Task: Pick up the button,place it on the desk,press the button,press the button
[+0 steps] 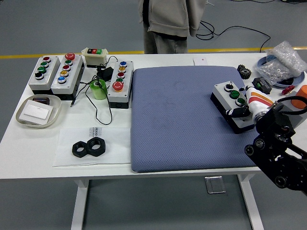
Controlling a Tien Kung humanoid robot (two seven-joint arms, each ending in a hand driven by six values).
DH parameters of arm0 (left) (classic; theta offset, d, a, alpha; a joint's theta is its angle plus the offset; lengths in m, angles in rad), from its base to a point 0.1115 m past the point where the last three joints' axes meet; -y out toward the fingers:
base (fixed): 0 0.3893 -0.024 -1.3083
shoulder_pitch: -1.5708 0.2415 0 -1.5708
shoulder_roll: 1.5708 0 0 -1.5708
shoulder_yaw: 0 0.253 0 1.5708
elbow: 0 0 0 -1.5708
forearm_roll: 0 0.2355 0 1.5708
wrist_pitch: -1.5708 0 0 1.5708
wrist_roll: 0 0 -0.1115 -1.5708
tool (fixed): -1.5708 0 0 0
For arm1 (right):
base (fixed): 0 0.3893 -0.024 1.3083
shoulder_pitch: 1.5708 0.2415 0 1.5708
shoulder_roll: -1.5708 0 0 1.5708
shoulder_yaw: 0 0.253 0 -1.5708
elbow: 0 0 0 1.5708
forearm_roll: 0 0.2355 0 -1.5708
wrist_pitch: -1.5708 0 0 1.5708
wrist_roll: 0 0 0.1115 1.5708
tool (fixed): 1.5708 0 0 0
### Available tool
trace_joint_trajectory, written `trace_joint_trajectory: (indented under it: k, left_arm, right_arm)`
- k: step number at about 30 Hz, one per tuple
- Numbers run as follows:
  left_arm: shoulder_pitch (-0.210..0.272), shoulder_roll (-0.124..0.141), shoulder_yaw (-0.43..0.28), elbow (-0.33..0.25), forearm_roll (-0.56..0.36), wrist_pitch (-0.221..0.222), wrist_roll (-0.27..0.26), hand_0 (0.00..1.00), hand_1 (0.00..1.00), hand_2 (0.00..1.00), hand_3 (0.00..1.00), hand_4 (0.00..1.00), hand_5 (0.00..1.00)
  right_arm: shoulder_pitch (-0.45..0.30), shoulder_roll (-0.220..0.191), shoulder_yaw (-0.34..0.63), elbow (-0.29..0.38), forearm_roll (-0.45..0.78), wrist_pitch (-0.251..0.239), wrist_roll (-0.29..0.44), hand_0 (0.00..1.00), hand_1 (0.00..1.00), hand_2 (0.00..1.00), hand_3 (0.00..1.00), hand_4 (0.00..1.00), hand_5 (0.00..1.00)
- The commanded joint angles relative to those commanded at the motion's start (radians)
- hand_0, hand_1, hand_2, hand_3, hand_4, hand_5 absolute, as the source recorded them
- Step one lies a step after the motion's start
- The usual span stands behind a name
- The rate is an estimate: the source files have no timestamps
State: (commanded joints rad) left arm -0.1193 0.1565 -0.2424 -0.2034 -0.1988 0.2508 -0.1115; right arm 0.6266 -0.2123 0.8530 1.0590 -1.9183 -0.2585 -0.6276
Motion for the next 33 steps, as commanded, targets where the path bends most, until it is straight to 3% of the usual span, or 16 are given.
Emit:
trace_joint_trajectory:
  k: [1, 6, 7, 12, 13, 23, 27, 29, 33]
  left_arm:
    - [0.0, 0.0, 0.0, 0.0, -0.001, 0.0, 0.0, 0.715, 0.825, 0.878, 0.831, 0.643, 0.998]
    - [0.0, -0.001, -0.004, 0.0, 0.006, 0.0, 0.002, 0.715, 0.825, 0.878, 0.831, 0.643, 0.998]
    - [0.0, -0.001, -0.004, 0.0, 0.007, 0.0, 0.002, 0.715, 0.825, 0.879, 0.831, 0.643, 0.998]
    - [0.003, -0.001, -0.009, 0.0, 0.015, 0.001, 0.004, 0.715, 0.825, 0.879, 0.831, 0.643, 0.998]
    - [0.003, -0.001, -0.011, 0.0, 0.016, 0.001, 0.004, 0.717, 0.825, 0.878, 0.83, 0.645, 0.998]
    - [0.012, -0.004, -0.028, 0.001, 0.04, 0.004, 0.011, 0.719, 0.826, 0.878, 0.83, 0.645, 0.998]
    - [0.015, -0.004, -0.032, 0.002, 0.045, 0.004, 0.012, 0.723, 0.825, 0.878, 0.83, 0.645, 0.998]
    - [0.016, -0.005, -0.032, 0.002, 0.046, 0.004, 0.013, 0.723, 0.825, 0.878, 0.83, 0.645, 0.998]
    - [0.016, -0.005, -0.033, 0.002, 0.046, 0.004, 0.013, 0.727, 0.825, 0.877, 0.83, 0.644, 0.998]
  right_arm:
    - [0.0, -0.003, -0.003, 0.001, -0.001, -0.001, 0.0, 0.439, 0.426, 0.513, 0.712, 0.899, 0.135]
    - [0.007, -0.037, -0.046, 0.013, 0.014, 0.001, 0.017, 0.439, 0.426, 0.513, 0.712, 0.899, 0.135]
    - [0.007, -0.041, -0.051, 0.014, 0.016, 0.001, 0.019, 0.371, 0.381, 0.473, 0.65, 0.829, 0.077]
    - [0.017, -0.1, -0.122, 0.033, 0.024, -0.003, 0.052, 0.371, 0.381, 0.473, 0.65, 0.829, 0.077]
    - [0.02, -0.113, -0.138, 0.037, 0.028, -0.004, 0.058, 0.333, 0.354, 0.435, 0.588, 0.821, 0.074]
    - [0.021, -0.196, -0.209, 0.107, 0.046, -0.029, 0.127, 0.322, 0.346, 0.426, 0.575, 0.818, 0.085]
    - [0.021, -0.236, -0.231, 0.151, 0.076, -0.034, 0.179, 0.318, 0.343, 0.419, 0.567, 0.815, 0.078]
    - [0.024, -0.278, -0.25, 0.2, 0.113, -0.05, 0.243, 0.318, 0.343, 0.419, 0.567, 0.815, 0.078]
    - [0.036, -0.324, -0.265, 0.251, 0.134, -0.06, 0.355, 0.305, 0.339, 0.409, 0.55, 0.821, 0.067]
